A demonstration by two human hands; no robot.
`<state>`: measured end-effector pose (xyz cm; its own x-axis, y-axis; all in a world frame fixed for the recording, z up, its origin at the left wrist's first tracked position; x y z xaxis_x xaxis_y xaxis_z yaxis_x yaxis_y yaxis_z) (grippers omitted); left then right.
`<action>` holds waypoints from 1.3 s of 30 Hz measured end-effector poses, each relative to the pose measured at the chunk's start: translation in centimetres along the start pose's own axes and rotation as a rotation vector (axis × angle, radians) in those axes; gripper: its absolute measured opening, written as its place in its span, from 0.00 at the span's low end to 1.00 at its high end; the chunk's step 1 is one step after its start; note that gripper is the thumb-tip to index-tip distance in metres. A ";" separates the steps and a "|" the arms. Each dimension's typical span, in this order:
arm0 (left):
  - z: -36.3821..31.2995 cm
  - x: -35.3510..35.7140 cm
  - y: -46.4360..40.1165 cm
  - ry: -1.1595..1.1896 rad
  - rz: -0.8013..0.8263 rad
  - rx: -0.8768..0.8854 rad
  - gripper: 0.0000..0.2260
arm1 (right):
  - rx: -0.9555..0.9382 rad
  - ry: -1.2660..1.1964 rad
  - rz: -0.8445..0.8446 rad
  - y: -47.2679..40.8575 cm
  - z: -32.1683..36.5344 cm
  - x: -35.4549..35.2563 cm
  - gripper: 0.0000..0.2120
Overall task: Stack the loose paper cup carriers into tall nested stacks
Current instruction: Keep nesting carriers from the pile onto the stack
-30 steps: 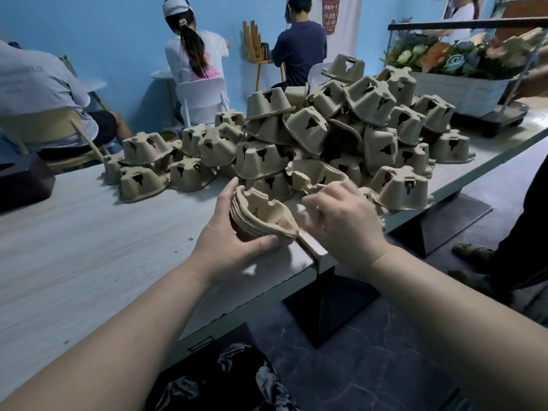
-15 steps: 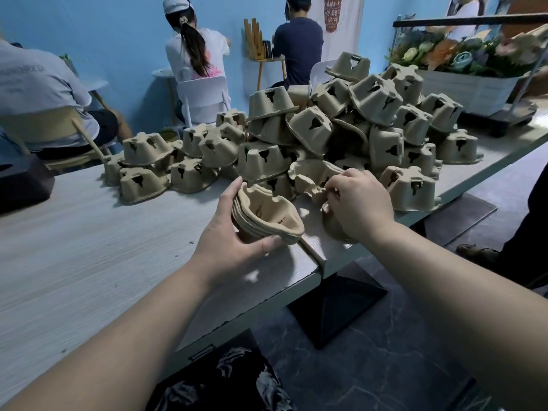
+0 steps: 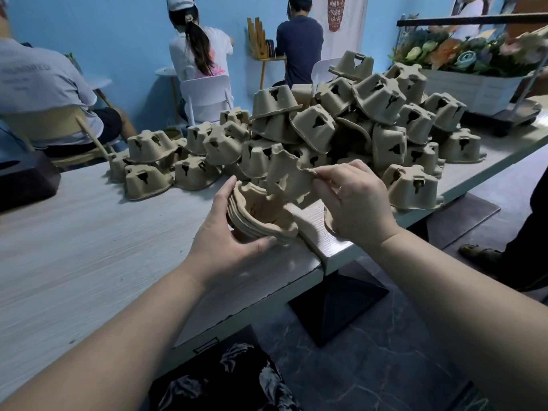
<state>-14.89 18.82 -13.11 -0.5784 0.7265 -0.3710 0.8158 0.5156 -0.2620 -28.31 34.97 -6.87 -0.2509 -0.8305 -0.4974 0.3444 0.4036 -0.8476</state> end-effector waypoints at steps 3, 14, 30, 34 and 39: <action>0.2 0.0 0.3 -0.009 0.015 -0.013 0.55 | -0.031 0.001 0.002 -0.2 1.6 0.3 0.12; 1.1 -0.6 0.7 -0.097 0.007 -0.021 0.51 | 0.022 0.022 0.453 2.4 1.7 4.2 0.19; 1.5 -1.1 0.5 -0.115 0.001 -0.016 0.49 | 0.062 -0.138 0.388 2.8 2.1 3.0 0.13; 1.2 -0.9 0.5 -0.129 0.009 -0.003 0.49 | 0.068 -0.150 0.299 2.8 1.8 3.0 0.14; 0.8 -0.7 0.6 -0.141 0.018 0.027 0.49 | 0.085 -0.046 0.243 2.3 2.3 3.0 0.21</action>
<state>-13.97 18.28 -13.73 -0.5597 0.6633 -0.4968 0.8266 0.4898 -0.2772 -26.21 32.50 -9.94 -0.1104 -0.7303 -0.6741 0.4645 0.5617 -0.6847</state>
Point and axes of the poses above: each hand's wrist, its own y-axis away from the middle knuckle, its own x-axis out of the palm, z = x × y, the point moved 8 cm from there along -y, towards the middle knuckle, and after that the axes turned 10 degrees about y, right-handed, at the moved point
